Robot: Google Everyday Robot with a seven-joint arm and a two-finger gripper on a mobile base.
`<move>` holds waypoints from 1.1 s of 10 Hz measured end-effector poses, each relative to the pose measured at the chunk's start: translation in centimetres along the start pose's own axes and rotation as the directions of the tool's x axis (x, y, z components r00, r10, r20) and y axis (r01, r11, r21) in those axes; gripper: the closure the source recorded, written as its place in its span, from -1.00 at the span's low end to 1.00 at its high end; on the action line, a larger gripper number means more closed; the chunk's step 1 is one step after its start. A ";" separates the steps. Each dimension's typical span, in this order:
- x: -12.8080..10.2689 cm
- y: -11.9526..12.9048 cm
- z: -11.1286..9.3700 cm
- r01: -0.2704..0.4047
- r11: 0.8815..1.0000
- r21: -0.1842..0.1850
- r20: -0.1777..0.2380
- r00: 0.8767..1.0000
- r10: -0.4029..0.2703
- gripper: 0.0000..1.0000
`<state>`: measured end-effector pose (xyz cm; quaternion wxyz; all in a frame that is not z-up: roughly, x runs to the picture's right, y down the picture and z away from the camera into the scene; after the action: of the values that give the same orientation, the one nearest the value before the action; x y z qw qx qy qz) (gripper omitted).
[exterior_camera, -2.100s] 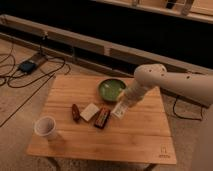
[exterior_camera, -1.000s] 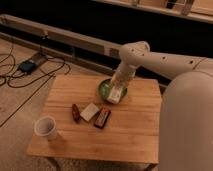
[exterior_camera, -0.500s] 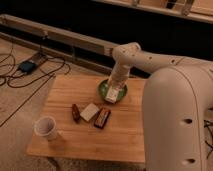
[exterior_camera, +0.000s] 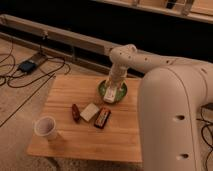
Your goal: Place the bottle in the ceramic bowl
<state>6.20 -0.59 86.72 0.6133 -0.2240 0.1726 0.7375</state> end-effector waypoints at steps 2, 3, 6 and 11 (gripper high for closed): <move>0.1 -0.7 0.1 0.004 1.000 0.000 0.013 1.000 -0.004 -0.33; 0.1 -0.5 0.4 0.008 1.000 0.000 0.013 1.000 -0.008 -0.38; 0.1 -0.5 0.4 0.015 1.000 -0.002 0.022 1.000 -0.015 -0.39; 0.3 0.1 0.6 0.040 0.999 -0.003 0.042 0.998 -0.040 -0.39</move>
<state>6.03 -0.03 87.09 0.6310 -0.2130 0.1536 0.7300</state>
